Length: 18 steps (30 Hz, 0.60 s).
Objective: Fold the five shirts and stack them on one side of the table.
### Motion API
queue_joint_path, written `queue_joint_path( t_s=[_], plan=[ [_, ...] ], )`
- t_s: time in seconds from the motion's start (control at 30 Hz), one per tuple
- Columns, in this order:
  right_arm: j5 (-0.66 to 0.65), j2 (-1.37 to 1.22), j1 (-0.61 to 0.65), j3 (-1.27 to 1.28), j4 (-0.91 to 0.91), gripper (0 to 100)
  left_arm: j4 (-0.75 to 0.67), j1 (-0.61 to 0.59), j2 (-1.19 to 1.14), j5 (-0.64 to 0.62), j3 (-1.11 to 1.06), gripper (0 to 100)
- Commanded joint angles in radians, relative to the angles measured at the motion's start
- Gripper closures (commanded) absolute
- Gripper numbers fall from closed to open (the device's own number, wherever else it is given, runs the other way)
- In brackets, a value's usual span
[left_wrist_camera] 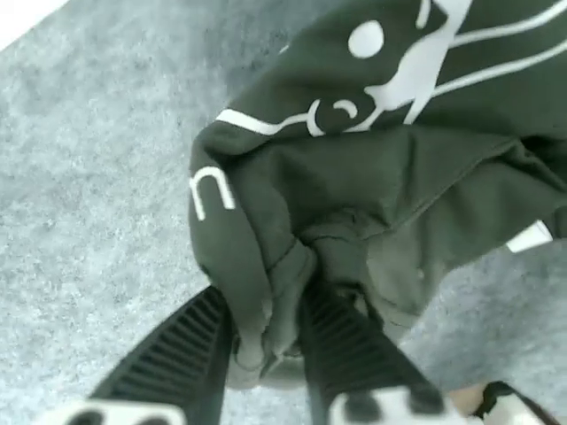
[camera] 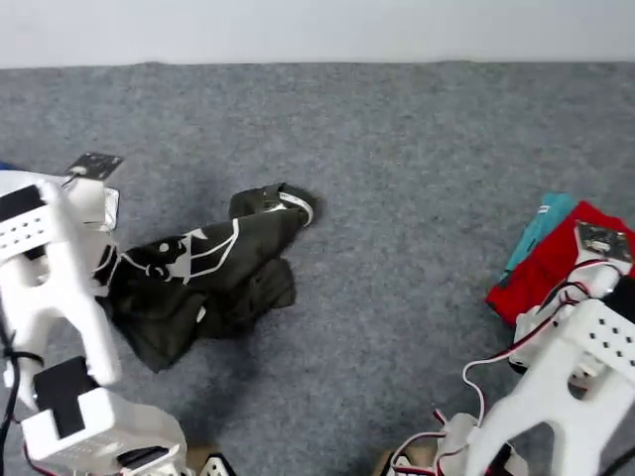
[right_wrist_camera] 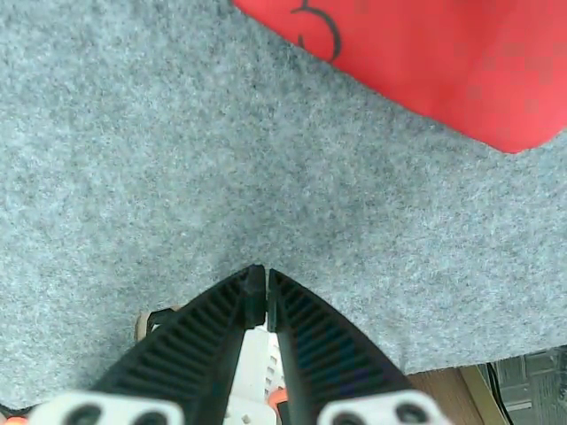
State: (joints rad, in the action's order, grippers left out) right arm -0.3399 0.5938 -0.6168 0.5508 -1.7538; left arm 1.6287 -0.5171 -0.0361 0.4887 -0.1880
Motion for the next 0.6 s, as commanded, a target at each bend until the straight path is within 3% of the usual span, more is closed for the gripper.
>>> queue_joint_path(
  t_s=[0.0,0.27,0.57],
  plan=[
    [-0.002,0.021,-0.010,-0.003,-0.039,99.0,0.034,-0.015,0.054,0.026,0.012,83],
    [-0.002,0.021,-0.010,-0.003,-0.039,99.0,0.126,-0.006,0.054,0.023,0.183,80],
    [-0.002,0.021,-0.008,-0.003,-0.039,99.0,0.126,-0.018,0.138,0.021,0.255,80]
  ],
)
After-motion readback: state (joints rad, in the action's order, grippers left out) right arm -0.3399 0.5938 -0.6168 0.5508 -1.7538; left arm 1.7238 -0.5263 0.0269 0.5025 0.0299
